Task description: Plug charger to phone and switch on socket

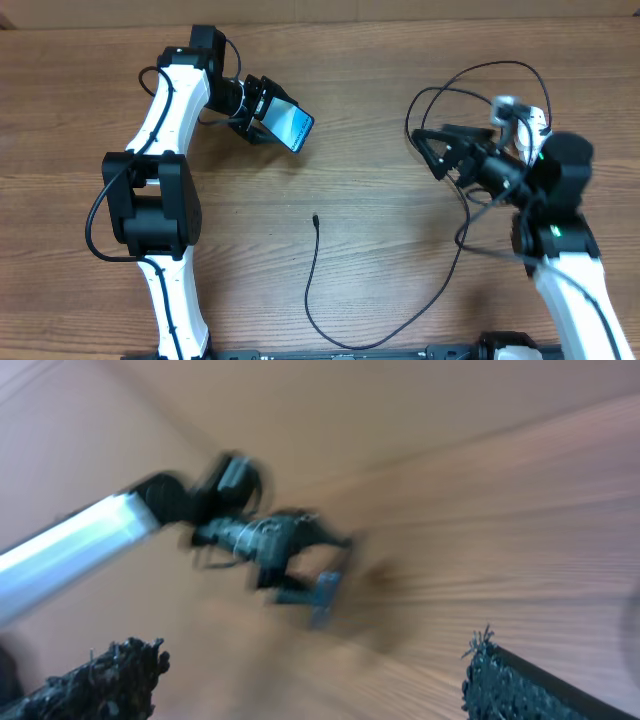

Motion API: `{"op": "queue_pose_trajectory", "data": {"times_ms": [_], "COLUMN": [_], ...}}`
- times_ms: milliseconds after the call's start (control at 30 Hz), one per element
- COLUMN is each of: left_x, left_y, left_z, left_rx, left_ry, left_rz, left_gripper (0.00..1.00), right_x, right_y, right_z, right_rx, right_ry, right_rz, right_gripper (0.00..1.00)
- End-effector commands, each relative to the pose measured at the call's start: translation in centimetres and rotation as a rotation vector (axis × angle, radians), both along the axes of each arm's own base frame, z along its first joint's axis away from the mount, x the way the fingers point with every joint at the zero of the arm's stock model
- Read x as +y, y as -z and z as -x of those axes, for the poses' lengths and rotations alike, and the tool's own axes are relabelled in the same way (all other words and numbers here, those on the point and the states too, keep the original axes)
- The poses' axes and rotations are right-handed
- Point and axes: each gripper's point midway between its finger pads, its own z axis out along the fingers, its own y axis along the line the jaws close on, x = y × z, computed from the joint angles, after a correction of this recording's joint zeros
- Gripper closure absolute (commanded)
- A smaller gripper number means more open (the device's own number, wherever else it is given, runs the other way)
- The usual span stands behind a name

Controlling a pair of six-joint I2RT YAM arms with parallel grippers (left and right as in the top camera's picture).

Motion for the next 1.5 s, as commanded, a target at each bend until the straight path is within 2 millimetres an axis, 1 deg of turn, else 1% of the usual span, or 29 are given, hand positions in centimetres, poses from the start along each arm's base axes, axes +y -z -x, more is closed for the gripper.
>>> {"op": "queue_pose_trajectory", "data": {"times_ms": [0, 67, 133, 167, 200, 267, 367, 467, 600, 633, 767, 900, 967, 1033, 1467], "left_x": [-0.3, -0.3, -0.5, -0.9, -1.1, -1.4, -1.5, -1.3, -1.4, -1.4, -1.4, -1.1, -1.0, -1.0, -1.0], "left_y": [-0.3, 0.1, 0.3, 0.3, 0.3, 0.3, 0.5, 1.0, 1.2, 1.2, 1.2, 1.4, 1.4, 1.4, 1.4], "left_z": [-0.5, -0.3, 0.1, 0.2, 0.3, 0.4, 0.5, 0.5, 0.6, 0.7, 0.7, 1.1, 1.1, 1.1, 1.0], "left_rx": [-0.012, 0.004, 0.028, 0.031, 0.033, 0.04, 0.048, 0.05, 0.052, 0.055, 0.059, 0.075, 0.075, 0.075, 0.073], "left_ry": [-0.006, -0.014, -0.022, -0.015, -0.012, -0.015, -0.022, -0.031, -0.029, -0.028, -0.028, -0.027, -0.028, -0.028, -0.03], "left_rz": [-0.039, -0.067, -0.087, -0.086, -0.086, -0.087, -0.105, -0.149, -0.164, -0.165, -0.166, -0.186, -0.187, -0.187, -0.187], "left_gripper": [0.96, 0.96, 0.96, 0.96, 0.96, 0.96, 0.96, 0.96, 0.96, 0.96, 0.96, 0.96, 0.96, 0.96, 0.96], "right_x": [3.2, 3.4, 3.5, 3.6, 3.6, 3.7, 3.7, 4.1, 6.3, 7.1, 8.2, 8.0, 7.6, 7.4, 7.3], "right_y": [-0.1, 1.2, 2.9, 4.5, 5.6, 6.9, 8.0, 8.4, 9.2, 9.5, 10.0, 10.3, 11.3, 11.7, 11.9], "right_z": [1.6, 0.4, -0.7, -1.5, -1.7, -2.0, -2.3, -2.5, -2.3, -2.3, -2.4, -2.8, -3.1, -3.1, -3.3], "right_rx": [0.075, 0.164, 0.256, 0.329, 0.369, 0.408, 0.436, 0.427, 0.438, 0.437, 0.438, 0.442, 0.475, 0.483, 0.472], "right_ry": [-0.312, -0.328, -0.313, -0.297, -0.293, -0.289, -0.285, -0.274, -0.264, -0.255, -0.227, -0.198, -0.149, -0.131, -0.122], "right_rz": [-0.156, -0.22, -0.264, -0.29, -0.299, -0.306, -0.309, -0.291, -0.251, -0.234, -0.208, -0.2, -0.185, -0.173, -0.158], "right_gripper": [0.0, 0.0, 0.0, 0.0, 0.0, 0.0, 0.0, 0.0, 0.0, 0.0, 0.0, 0.0, 0.0, 0.0, 0.0]}}
